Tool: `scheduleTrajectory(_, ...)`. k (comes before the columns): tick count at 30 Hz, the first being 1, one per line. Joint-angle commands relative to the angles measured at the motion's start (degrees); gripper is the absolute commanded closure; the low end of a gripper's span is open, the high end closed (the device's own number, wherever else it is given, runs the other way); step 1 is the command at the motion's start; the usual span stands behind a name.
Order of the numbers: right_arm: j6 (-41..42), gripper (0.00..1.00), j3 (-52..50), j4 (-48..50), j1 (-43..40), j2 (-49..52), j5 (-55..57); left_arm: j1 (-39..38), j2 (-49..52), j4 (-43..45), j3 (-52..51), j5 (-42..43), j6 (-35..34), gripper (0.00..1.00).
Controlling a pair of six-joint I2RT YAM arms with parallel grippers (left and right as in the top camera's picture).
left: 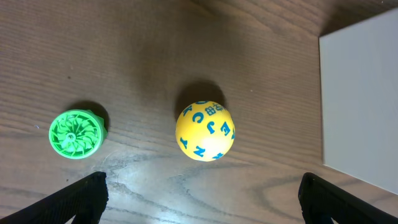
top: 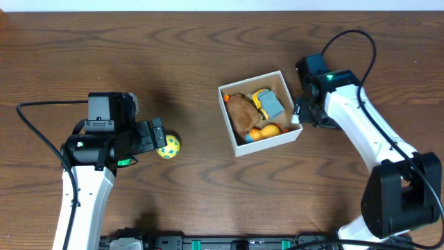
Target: Pack container
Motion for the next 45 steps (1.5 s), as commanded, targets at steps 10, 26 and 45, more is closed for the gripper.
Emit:
scheduleTrajectory(10, -9.53, 0.01, -0.39, 2.6, 2.8, -1.44, -11.63, 0.24, -0.15, -0.13, 0.98, 0.15, -0.09, 0.02)
scheduleTrajectory(26, -8.2, 0.01, -0.39, 11.85, -0.28, -14.95, 4.87, -5.46, -10.29, 0.46, 6.47, -7.96, -0.22, 0.02)
scheduleTrajectory(45, -11.15, 0.01, -0.42, 4.87, -13.25, -16.72, -3.74, -9.75, 16.15, -3.13, 6.82, -13.14, -2.8, 0.02)
